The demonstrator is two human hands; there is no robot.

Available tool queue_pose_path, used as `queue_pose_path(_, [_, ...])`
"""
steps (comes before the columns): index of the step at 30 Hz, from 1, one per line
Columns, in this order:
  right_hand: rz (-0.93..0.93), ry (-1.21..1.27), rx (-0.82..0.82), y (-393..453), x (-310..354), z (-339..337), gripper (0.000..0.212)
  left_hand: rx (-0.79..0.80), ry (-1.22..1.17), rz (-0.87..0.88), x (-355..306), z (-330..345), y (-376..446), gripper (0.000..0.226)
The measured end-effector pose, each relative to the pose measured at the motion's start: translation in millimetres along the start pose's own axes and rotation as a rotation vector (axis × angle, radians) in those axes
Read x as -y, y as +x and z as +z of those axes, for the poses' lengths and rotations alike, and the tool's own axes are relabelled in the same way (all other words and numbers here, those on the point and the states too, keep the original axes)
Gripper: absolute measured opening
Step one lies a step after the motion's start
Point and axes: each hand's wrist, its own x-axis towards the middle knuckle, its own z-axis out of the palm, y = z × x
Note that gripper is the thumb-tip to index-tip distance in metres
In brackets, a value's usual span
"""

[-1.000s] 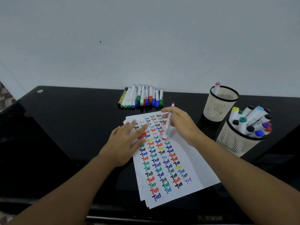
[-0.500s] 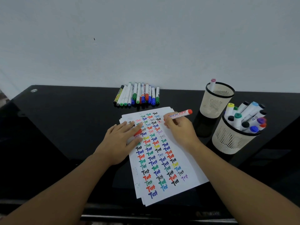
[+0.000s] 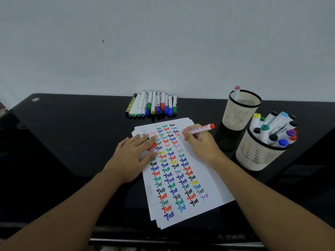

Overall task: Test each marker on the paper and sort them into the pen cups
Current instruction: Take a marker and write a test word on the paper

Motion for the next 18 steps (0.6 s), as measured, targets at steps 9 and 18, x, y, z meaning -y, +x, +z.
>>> queue_pose_path(9, [0.028, -0.025, 0.025, 1.1, 1.3, 1.2, 0.027, -0.021, -0.006, 0.001, 1.5, 2.1, 0.6, 0.061])
queue_pose_path(18, [0.042, -0.054, 0.034, 1.5, 2.6, 2.1, 0.029, -0.024, -0.015, 0.004, 0.5, 1.6, 0.7, 0.064])
